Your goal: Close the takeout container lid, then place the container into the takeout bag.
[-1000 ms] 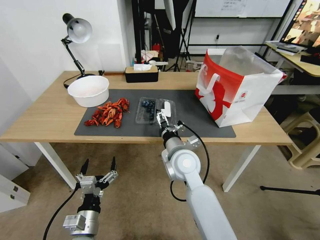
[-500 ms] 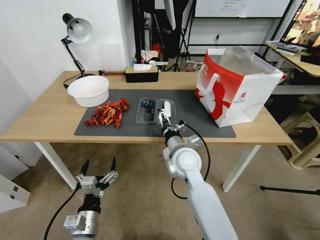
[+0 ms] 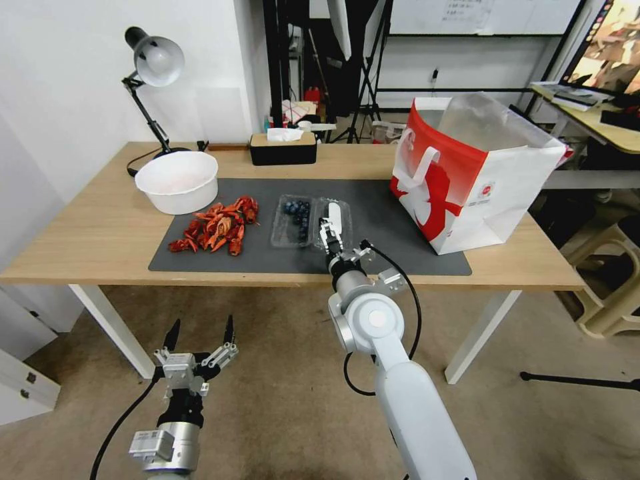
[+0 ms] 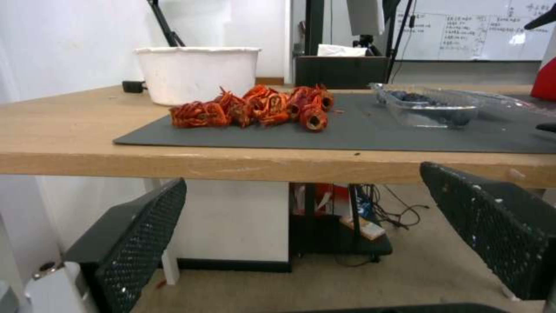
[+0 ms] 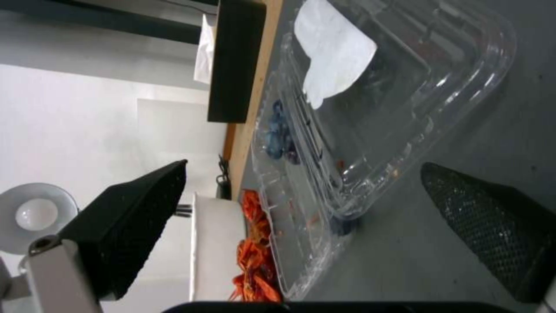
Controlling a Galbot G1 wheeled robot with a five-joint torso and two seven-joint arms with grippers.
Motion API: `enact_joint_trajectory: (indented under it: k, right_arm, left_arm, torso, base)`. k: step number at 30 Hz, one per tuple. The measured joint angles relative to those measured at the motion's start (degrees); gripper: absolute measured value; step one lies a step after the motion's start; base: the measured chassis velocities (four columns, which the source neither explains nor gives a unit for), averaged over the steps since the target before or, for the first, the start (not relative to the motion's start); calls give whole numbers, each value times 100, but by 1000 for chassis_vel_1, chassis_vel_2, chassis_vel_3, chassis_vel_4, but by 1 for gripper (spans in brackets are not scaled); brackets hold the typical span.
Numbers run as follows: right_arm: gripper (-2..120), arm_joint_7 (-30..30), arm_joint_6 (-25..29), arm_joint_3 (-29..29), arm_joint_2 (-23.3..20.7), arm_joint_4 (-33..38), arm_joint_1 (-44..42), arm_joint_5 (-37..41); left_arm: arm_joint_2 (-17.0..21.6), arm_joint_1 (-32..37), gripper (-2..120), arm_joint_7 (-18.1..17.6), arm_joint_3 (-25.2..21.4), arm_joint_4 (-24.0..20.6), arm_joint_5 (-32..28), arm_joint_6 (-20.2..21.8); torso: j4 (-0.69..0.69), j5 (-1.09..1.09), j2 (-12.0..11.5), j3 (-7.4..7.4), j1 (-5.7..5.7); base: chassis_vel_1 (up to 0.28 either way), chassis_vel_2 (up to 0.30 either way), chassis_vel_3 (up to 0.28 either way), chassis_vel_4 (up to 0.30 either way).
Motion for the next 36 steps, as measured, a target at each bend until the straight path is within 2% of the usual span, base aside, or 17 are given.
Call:
enact_joint_trajectory:
  k: [36]
  right_arm:
    - [100,-67,-11,109,-4,-216,149,-90]
  left_arm:
    - [-6,18,100,-55,20,25,9,-30]
  torso:
    - [-1,-1,-2,1,1]
  base:
    - [0,0,0,0]
